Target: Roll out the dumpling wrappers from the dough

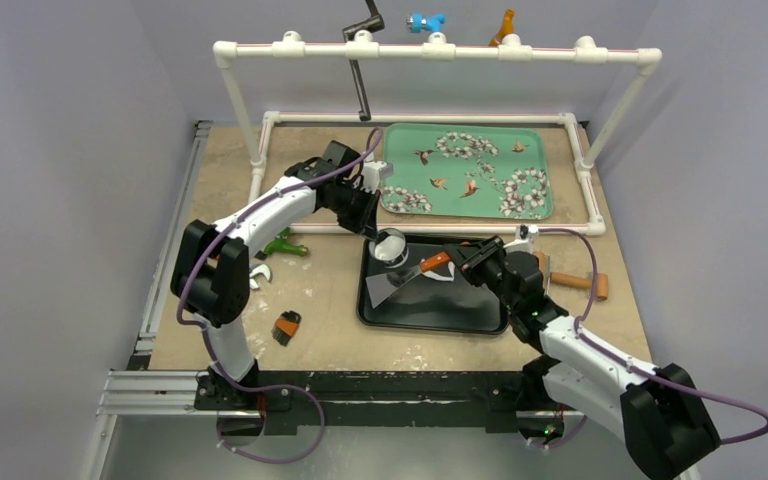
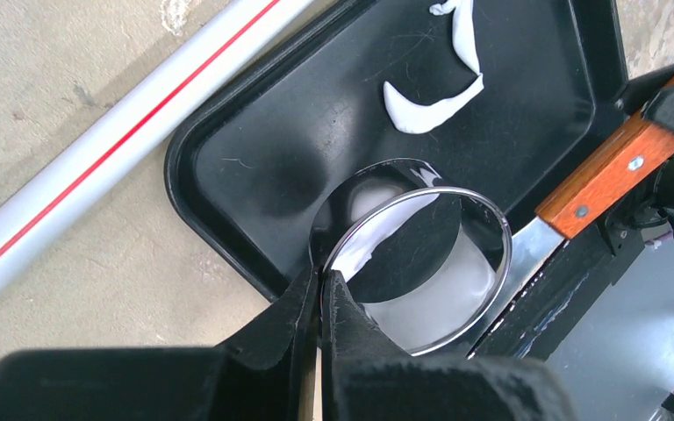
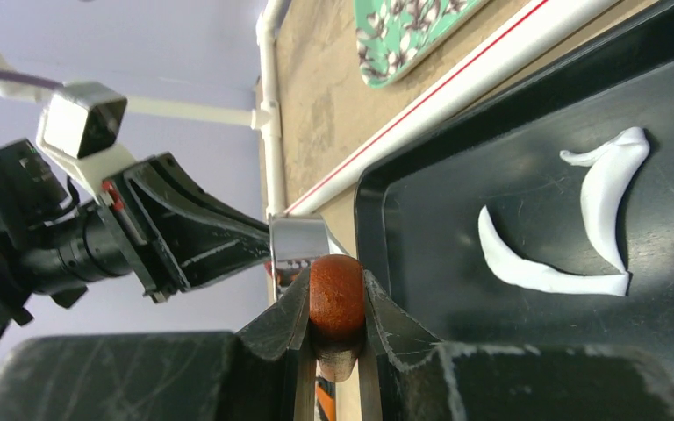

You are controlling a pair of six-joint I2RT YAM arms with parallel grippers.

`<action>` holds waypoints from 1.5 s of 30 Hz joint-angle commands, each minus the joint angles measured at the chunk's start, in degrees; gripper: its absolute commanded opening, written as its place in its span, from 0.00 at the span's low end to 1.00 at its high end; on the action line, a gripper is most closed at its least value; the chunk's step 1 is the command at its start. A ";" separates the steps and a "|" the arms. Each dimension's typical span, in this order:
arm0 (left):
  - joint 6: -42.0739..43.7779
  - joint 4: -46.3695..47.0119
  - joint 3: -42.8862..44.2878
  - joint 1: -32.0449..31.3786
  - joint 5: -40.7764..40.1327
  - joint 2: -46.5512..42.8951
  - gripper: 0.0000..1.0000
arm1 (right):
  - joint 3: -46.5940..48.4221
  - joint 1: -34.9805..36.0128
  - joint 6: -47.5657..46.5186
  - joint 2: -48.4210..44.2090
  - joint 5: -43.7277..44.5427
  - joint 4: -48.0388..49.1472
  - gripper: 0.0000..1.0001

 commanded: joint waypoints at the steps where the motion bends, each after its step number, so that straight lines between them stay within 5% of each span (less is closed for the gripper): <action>1: -0.89 2.75 -0.78 -0.23 2.42 -2.48 0.00 | -1.27 -0.84 3.99 -2.51 5.97 3.03 0.00; 26: -0.66 4.50 -8.97 -3.19 5.86 -4.09 0.00 | -4.31 -3.48 4.94 6.98 9.11 9.05 0.00; 45: 2.69 0.54 -15.08 -5.31 9.68 -7.00 0.00 | -2.66 -4.18 -4.76 13.81 10.90 12.06 0.00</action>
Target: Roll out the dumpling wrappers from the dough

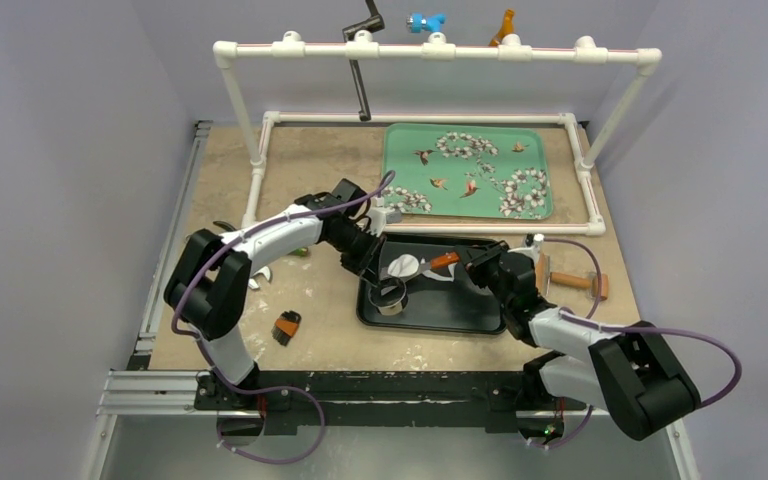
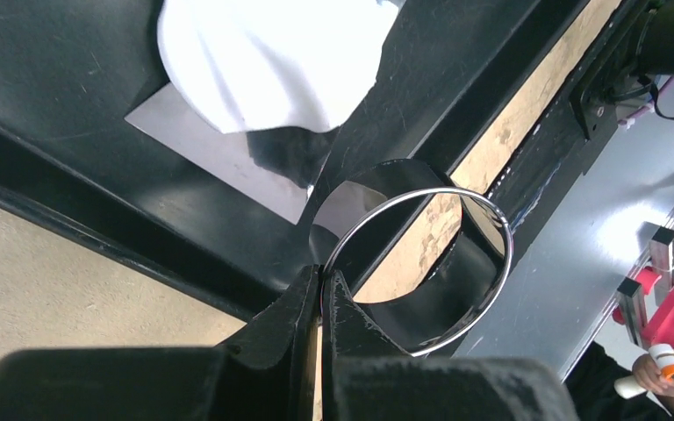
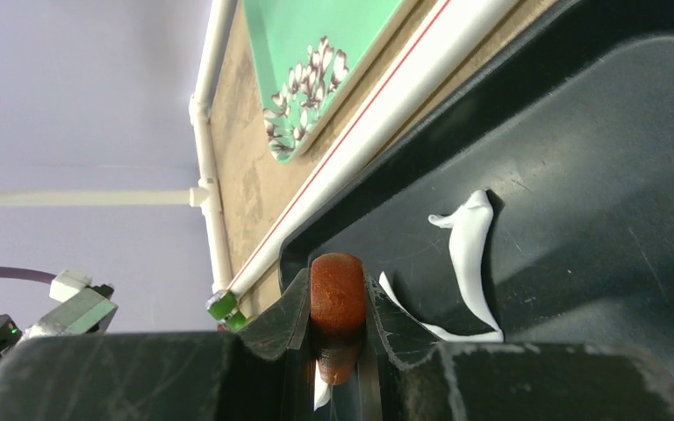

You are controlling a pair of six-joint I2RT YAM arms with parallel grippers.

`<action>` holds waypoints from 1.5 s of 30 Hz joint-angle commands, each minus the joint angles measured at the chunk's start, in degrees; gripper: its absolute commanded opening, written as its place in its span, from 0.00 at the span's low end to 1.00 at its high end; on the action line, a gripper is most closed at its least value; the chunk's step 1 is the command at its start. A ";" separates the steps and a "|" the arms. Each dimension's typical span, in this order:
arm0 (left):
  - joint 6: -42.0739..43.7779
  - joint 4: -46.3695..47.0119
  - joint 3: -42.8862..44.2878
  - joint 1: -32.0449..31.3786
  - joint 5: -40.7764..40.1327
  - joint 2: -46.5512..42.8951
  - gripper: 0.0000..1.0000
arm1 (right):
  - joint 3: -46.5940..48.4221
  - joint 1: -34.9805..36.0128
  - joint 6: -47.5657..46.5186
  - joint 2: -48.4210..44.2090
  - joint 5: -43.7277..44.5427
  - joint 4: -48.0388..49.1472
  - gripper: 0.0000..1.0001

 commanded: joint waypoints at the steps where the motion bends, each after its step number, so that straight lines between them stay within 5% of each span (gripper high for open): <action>1: 2.28 -1.03 -0.61 0.20 2.29 -2.93 0.00 | 1.38 -0.40 -8.03 1.44 2.48 2.01 0.00; 9: 3.82 -1.69 -0.12 3.29 0.75 -6.02 0.00 | -1.42 -0.89 -17.50 2.33 -0.29 12.94 0.00; 22: 6.92 0.17 -2.43 11.94 -5.25 -7.99 0.00 | -6.73 -4.37 -16.55 4.83 -7.79 34.63 0.00; 34: 13.92 0.18 -2.12 16.11 -15.55 -4.37 0.00 | -2.26 -6.08 -17.15 -6.03 -11.25 23.06 0.00; 45: 23.53 0.61 1.01 16.02 -22.45 2.36 0.00 | 5.20 -13.29 -16.11 -4.26 -12.24 22.70 0.00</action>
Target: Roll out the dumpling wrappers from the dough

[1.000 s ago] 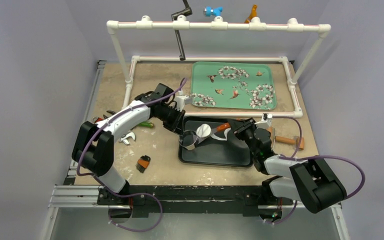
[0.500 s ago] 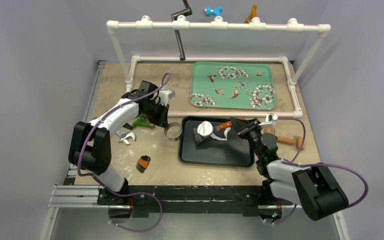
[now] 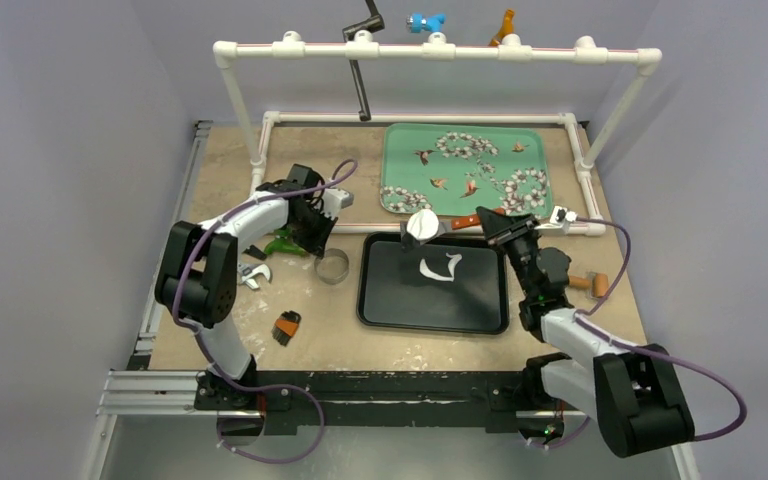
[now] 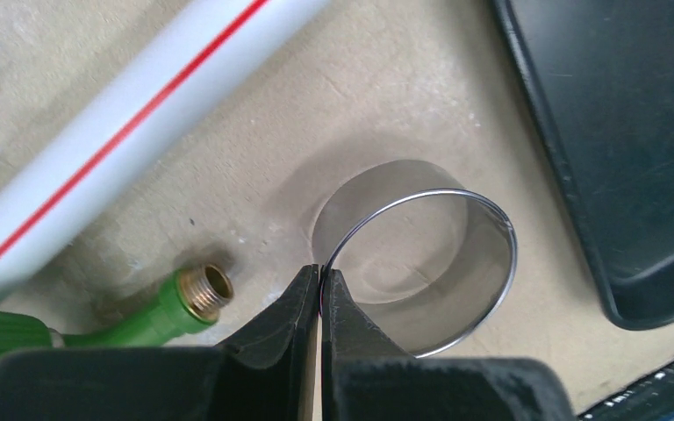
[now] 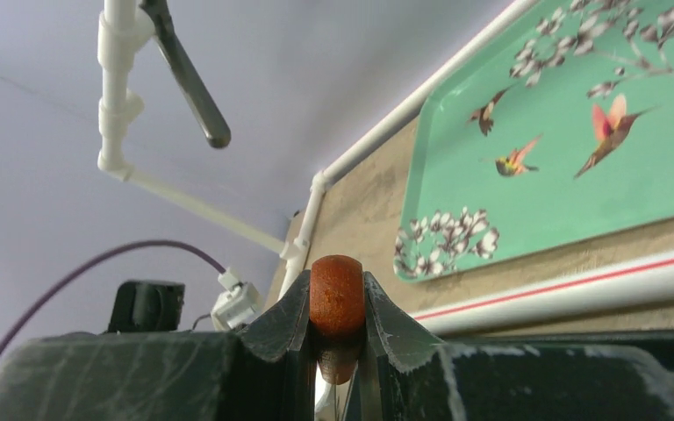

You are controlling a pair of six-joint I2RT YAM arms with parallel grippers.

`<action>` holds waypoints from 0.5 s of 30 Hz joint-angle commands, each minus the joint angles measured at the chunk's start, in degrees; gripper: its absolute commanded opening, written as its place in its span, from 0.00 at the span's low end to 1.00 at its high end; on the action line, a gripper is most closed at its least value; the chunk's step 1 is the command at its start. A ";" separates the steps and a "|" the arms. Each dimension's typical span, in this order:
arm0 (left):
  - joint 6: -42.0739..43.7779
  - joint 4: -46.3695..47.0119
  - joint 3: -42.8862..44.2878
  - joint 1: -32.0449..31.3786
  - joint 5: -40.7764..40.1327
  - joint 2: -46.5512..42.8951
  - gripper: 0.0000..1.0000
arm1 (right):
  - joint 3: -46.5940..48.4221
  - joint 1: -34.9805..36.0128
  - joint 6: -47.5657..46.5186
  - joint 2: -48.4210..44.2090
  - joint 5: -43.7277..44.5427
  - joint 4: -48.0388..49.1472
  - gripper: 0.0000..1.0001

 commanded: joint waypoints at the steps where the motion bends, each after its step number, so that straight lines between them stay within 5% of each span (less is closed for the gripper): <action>1: 6.51 1.62 2.84 0.09 -3.11 2.44 0.00 | 5.71 -3.34 0.97 2.49 -1.71 2.89 0.00; 7: 8.78 2.62 3.34 0.09 -0.89 3.18 0.01 | 9.53 -6.47 2.44 8.16 -1.68 4.72 0.00; 15: 9.55 -2.34 5.31 0.50 3.59 0.43 0.34 | 16.67 -10.38 -2.11 12.86 1.94 1.05 0.00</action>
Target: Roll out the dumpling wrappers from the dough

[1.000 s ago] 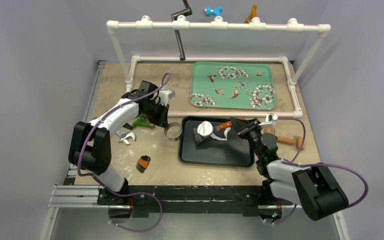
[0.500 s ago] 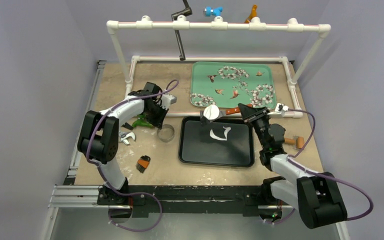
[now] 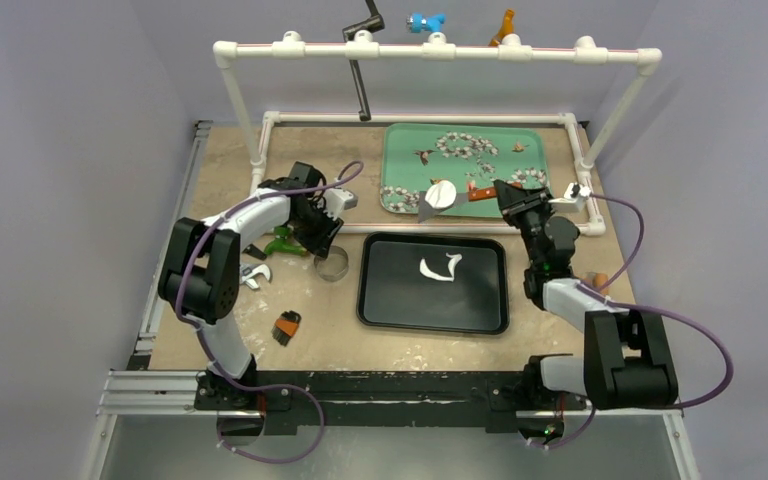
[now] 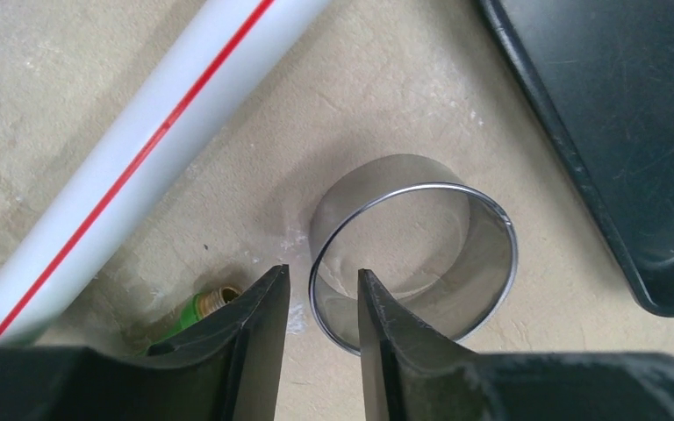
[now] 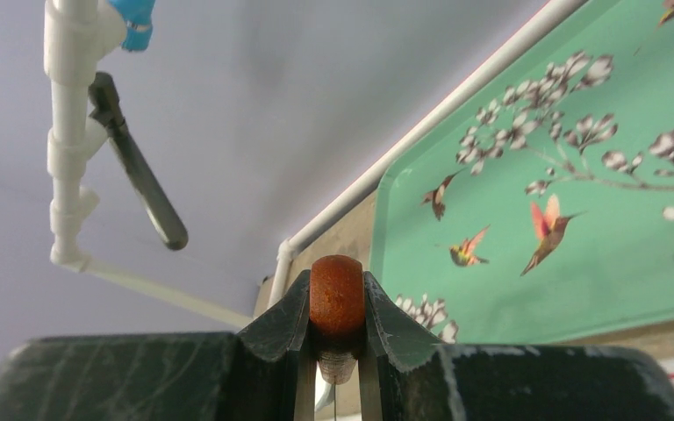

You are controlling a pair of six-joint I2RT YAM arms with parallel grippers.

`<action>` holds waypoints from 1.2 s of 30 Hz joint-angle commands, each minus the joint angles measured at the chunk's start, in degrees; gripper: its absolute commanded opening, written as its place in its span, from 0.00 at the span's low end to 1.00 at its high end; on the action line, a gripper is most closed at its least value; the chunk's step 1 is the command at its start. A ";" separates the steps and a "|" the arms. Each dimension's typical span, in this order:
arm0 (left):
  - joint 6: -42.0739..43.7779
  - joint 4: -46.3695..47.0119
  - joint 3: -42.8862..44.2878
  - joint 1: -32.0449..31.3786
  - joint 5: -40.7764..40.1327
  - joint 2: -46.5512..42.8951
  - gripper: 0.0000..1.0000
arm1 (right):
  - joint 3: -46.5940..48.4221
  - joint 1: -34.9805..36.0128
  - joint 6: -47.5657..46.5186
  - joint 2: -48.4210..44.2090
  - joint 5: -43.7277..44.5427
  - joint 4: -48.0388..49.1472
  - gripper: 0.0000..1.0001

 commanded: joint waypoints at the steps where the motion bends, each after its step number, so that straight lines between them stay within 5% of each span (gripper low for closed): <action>1: 1.83 -4.21 4.33 0.59 5.12 -2.83 0.35 | 7.06 -2.06 -4.39 1.91 3.40 0.18 0.00; 10: 1.88 -9.97 6.66 2.60 10.51 -9.53 0.39 | 21.21 -1.94 -27.02 9.85 14.24 -6.69 0.00; 15: 2.22 -10.89 6.66 3.74 12.43 -12.25 0.40 | 25.94 6.34 -62.11 16.58 26.72 1.46 0.00; 17: 2.31 -10.96 6.75 4.18 13.09 -12.71 0.40 | 26.06 12.27 -79.13 20.20 28.33 9.49 0.00; 19: 2.27 -10.99 6.88 4.75 14.53 -12.71 0.41 | 26.40 15.88 -86.68 23.93 26.70 14.13 0.00; 26: 2.05 -11.58 7.19 5.77 15.64 -11.88 0.41 | 30.63 28.83 -102.68 31.45 28.45 20.05 0.00; 36: 2.17 -11.64 7.43 6.49 16.95 -11.48 0.41 | 31.61 32.25 -101.73 20.90 36.71 15.79 0.00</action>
